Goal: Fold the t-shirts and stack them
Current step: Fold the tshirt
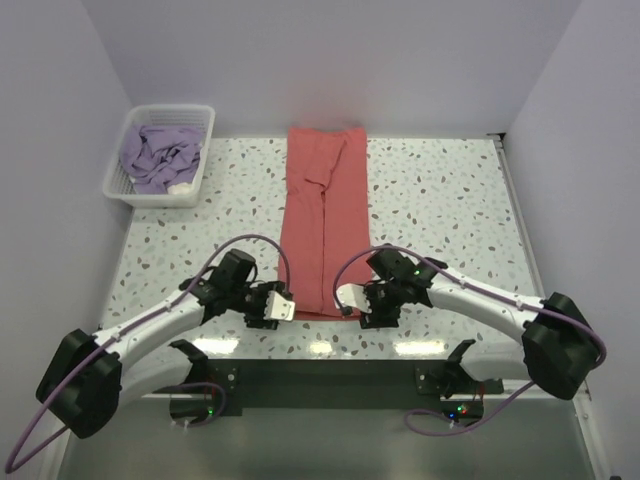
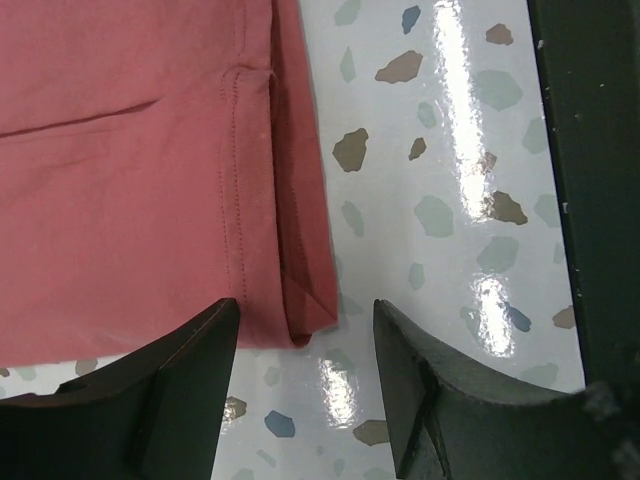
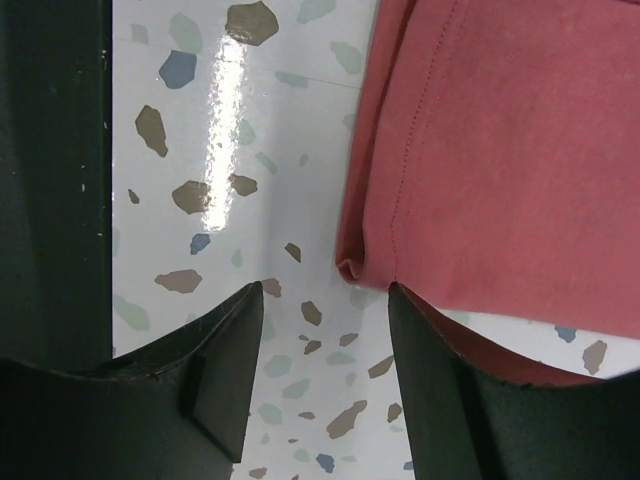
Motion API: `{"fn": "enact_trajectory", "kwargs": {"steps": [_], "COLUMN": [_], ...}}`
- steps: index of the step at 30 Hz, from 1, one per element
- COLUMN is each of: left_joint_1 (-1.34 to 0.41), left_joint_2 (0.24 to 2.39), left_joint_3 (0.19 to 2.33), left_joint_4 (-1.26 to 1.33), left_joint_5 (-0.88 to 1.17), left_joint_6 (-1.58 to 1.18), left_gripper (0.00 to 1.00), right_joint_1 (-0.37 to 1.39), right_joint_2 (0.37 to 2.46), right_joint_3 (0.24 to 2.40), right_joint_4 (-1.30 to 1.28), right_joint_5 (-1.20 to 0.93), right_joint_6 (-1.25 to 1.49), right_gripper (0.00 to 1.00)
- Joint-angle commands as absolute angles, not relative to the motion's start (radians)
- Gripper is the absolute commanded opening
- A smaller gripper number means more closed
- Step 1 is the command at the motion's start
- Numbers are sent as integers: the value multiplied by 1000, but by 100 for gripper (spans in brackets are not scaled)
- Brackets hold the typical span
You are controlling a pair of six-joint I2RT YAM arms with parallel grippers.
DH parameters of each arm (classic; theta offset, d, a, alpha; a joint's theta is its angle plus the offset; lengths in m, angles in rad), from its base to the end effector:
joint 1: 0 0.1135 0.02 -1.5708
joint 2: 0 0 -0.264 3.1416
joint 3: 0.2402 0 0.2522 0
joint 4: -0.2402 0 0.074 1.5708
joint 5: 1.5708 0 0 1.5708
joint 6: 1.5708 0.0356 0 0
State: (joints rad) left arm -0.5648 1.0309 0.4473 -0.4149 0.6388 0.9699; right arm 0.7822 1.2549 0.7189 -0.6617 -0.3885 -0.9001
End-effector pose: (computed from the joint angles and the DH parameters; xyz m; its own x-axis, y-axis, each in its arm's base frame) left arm 0.1384 -0.1128 0.1688 0.1779 0.6712 -0.7196 0.9829 -0.0855 0.1633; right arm 0.1453 0.1634 0.1913 0.1772 -0.8460 -0.5029 -0.9838 -0.1666 -0.0663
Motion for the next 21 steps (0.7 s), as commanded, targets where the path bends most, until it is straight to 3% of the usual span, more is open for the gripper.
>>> {"fn": "enact_trajectory", "kwargs": {"steps": [1,8,14,17,21], "left_joint_1": [-591,-630,-634,-634,-634], "left_joint_2": [1071,1132,1180,1201,1230], "left_joint_3": [423,384,370,367,390], "left_joint_4": [-260,-212,-247,-248,-258], "left_joint_5": [592,551,517,514,522], "left_joint_6": [997,1031,1103,1124,1120], "left_gripper": [61,58,53,45,29], "right_joint_1": [796,801,802,805,805], "right_joint_2": [1276,1331,1373,1390,1396], "right_joint_3": [687,624,606,607,601], "right_joint_4": [-519,-440,-405,-393,-396], "right_joint_5": [-373,-348,-330,-318,-301], "right_joint_6": [-942,-960,-962,-959,-945], "right_gripper": [56,53,44,35,12]}}
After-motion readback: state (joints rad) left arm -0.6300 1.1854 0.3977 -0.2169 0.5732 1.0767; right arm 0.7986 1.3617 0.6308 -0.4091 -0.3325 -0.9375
